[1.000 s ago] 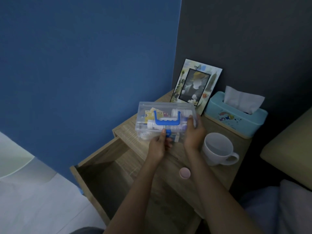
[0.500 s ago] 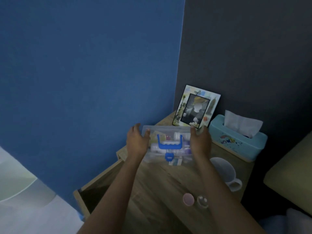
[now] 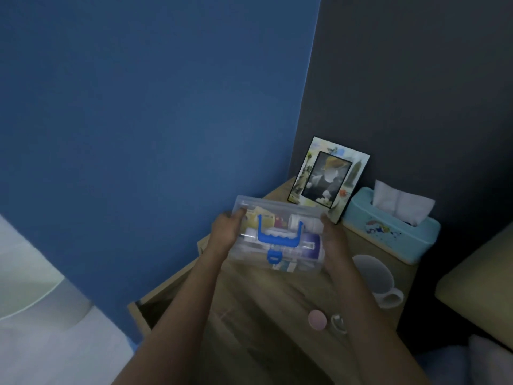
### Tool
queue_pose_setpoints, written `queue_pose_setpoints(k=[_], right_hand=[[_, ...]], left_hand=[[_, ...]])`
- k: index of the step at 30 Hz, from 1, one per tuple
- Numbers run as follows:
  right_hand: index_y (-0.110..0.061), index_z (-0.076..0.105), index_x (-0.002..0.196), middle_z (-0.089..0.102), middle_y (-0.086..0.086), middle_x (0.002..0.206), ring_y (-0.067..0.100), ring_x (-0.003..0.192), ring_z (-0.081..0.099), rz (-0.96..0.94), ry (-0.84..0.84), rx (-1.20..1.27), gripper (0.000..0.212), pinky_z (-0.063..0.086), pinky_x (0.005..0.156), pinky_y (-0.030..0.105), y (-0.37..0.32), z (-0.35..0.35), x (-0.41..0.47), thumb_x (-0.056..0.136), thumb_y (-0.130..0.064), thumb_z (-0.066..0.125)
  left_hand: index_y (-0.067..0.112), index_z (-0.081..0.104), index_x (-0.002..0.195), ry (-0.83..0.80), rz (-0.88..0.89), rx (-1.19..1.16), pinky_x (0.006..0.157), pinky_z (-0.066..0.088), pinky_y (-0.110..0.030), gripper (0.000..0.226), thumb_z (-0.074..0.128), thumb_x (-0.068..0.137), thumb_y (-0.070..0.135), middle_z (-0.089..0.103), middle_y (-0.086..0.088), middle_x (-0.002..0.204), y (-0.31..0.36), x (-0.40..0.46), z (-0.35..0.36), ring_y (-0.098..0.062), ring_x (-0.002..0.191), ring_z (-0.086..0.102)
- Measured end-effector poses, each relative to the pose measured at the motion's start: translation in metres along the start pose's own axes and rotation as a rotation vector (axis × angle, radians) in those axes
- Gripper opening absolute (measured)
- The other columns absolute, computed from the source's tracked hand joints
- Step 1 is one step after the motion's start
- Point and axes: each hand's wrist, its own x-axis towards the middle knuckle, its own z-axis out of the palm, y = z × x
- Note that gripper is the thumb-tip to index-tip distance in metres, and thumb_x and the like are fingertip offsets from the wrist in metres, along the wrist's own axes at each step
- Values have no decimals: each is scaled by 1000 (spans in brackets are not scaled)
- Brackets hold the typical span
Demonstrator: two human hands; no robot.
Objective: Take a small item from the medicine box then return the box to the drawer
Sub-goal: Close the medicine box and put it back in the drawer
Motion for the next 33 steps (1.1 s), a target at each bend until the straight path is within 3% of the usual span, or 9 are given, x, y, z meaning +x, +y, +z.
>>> queue_pose_setpoints(k=[4,8,11,14,17,22,26,30,33], right_hand=[[-18,61,107,68,7,96,25,76,68,-24,44,13,39,53,49,26,12,13,-39,94,-51,45],[-12,58,126,63,12,128,32,110,64,-43,75,-5,62,51,96,47,26,27,-85,91,-60,41],[-12,61,114,66,12,118,32,105,65,-8,60,44,55,51,95,50,41,33,-122,91,-58,43],[-13,59,83,64,4,86,27,88,67,-43,133,79,42,55,87,48,59,36,-153,95,-49,44],[-17,58,84,55,-3,75,14,71,59,-56,185,70,36,49,73,37,80,40,-183,99,-45,39],[-32,51,79,61,-5,79,10,73,63,-7,233,140,27,52,68,28,125,48,-211,96,-50,41],[-20,62,106,68,0,92,11,80,67,21,268,209,36,52,64,25,160,53,-218,95,-48,42],[-17,55,127,62,-7,90,3,77,62,89,293,281,40,42,55,19,186,54,-214,97,-40,44],[-17,53,130,65,2,105,8,84,64,142,297,280,40,49,61,23,200,54,-205,97,-38,45]], left_hand=[[7,66,87,6,62,-5,73,48,-36,31,54,91,36,64,-11,86,9,-16,-37,-22,81,59],[9,67,84,2,73,-19,70,48,-34,29,56,89,35,66,-11,85,6,-38,-70,-22,79,61],[14,65,71,2,54,-10,61,46,-28,30,57,88,38,66,-5,76,-6,-56,-92,-19,68,62],[20,62,64,-1,50,-20,41,45,-15,30,59,87,38,63,10,59,-21,-72,-109,-1,45,62],[22,63,64,-21,54,21,35,40,-9,31,61,86,43,63,13,50,-35,-84,-122,6,40,59],[24,69,75,-144,39,56,54,49,-15,24,64,84,46,72,13,70,-61,-86,-133,-2,67,69],[10,68,110,-214,43,137,96,49,-40,43,62,87,45,69,-8,115,-81,-78,-127,-26,109,63],[9,69,112,-311,4,249,95,44,-37,57,55,86,57,65,-15,122,-105,-68,-117,-30,116,59],[11,63,124,-358,-47,292,96,44,-36,62,52,86,59,61,-12,129,-124,-63,-108,-23,111,60]])
